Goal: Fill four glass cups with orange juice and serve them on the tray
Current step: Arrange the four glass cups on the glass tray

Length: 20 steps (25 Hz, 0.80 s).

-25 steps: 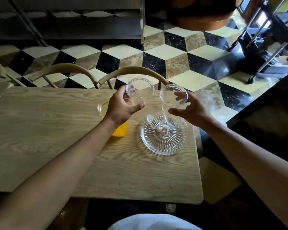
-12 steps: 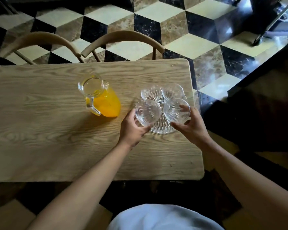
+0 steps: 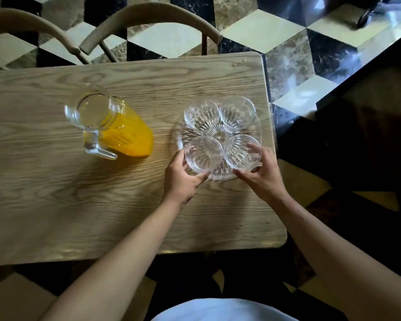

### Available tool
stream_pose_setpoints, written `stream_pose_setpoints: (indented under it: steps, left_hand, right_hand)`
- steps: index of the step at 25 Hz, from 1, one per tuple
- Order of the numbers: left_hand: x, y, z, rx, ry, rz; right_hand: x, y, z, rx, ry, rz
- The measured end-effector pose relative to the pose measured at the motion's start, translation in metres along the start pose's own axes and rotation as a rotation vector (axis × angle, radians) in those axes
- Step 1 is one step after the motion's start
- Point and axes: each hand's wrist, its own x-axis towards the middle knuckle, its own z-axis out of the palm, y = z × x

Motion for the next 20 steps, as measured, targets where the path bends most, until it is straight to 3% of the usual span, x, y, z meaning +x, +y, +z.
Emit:
stream_pose_setpoints:
  steps: [20]
  left_hand:
    - [0.014,-0.010,0.006,-0.071,-0.047,-0.083]
  right_hand:
    - [0.013,0.007,0.006,0.030,-0.005,0.035]
